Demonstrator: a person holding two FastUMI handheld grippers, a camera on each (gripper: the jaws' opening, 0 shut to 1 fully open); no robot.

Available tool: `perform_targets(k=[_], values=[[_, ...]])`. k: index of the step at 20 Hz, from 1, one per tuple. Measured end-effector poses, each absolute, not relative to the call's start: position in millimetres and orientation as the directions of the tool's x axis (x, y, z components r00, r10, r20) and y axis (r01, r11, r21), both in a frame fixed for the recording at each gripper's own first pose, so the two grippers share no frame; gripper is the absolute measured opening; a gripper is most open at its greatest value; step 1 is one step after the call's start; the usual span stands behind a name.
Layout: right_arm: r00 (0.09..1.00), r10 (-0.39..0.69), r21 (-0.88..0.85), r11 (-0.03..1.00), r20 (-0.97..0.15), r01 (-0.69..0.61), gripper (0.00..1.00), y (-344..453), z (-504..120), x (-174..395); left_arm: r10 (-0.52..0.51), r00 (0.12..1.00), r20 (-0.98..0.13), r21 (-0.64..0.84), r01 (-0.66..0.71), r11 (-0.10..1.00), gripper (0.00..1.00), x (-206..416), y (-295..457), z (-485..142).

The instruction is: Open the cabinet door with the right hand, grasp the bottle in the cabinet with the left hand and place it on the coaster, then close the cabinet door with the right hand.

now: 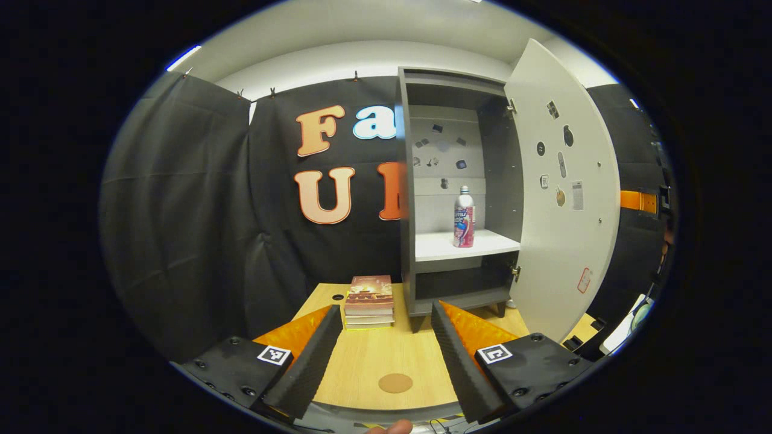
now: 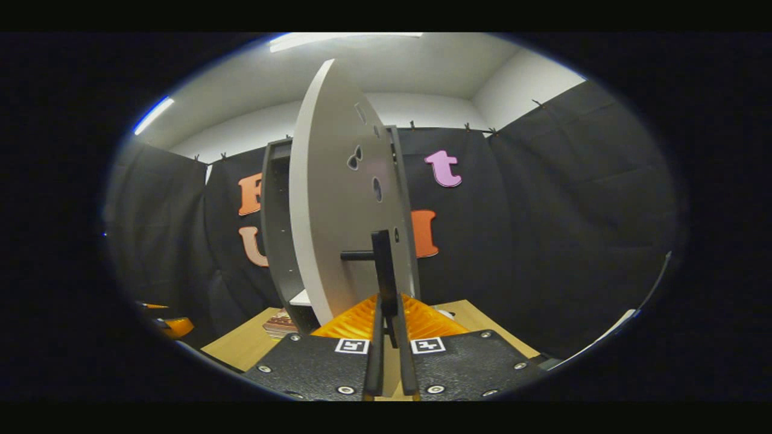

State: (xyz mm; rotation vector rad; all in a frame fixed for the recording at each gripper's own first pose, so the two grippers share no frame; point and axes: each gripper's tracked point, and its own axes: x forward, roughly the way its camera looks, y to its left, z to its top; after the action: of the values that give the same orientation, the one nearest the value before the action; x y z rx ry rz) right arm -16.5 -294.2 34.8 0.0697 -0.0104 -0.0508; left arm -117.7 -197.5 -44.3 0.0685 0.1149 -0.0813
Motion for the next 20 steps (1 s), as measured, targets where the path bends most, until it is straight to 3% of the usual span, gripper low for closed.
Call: perform_targets(k=[1,2,5,6,7,9,10,11,20], values=[[0.998,-0.059,0.066,0.996,0.003,0.058,0.05,-310.3,33.5,-17.9,-0.084,0.990,-0.113,0.068,0.092,0.994,0.96,-117.2,-201.3,-43.3],[0.998,-0.069,0.067,0.995,0.003,0.069,0.05,-323.6,33.4,-16.3,-0.089,0.990,-0.106,0.071,0.097,0.993,0.99,-114.1,-205.8,-41.5],[0.997,-0.072,0.077,0.995,0.012,0.071,0.00,-357.8,35.8,-16.8,-0.085,0.991,-0.107,0.082,0.094,0.992,0.94,-113.3,-212.1,-42.7],[0.999,-0.048,0.087,0.995,0.010,0.047,0.00,-360.7,36.3,-14.9,-0.084,0.991,-0.104,0.082,0.093,0.992,0.94,-111.0,-213.1,-40.7],[1.000,-0.026,0.109,0.994,0.009,0.025,0.15,-361.4,36.5,-15.7,-0.081,0.991,-0.104,0.084,0.090,0.992,0.94,-110.5,-215.1,-40.1],[1.000,0.002,0.129,0.992,0.018,-0.004,0.00,-362.7,36.2,-13.3,-0.069,0.992,-0.109,0.089,0.079,0.993,0.94,-106.5,-214.8,-41.5],[1.000,0.006,0.126,0.992,0.023,-0.009,0.16,-362.1,36.2,-15.3,-0.063,0.992,-0.110,0.088,0.073,0.993,0.94,-104.9,-214.2,-40.3],[1.000,0.004,0.113,0.994,0.022,-0.006,0.08,-362.0,34.5,-14.9,-0.060,0.992,-0.111,0.087,0.070,0.994,0.94,-103.3,-215.1,-41.3],[1.000,0.005,0.093,0.996,0.029,-0.008,0.07,-362.0,34.8,-27.9,-0.050,0.993,-0.104,0.084,0.059,0.995,0.99,-101.5,-216.5,-37.2]])
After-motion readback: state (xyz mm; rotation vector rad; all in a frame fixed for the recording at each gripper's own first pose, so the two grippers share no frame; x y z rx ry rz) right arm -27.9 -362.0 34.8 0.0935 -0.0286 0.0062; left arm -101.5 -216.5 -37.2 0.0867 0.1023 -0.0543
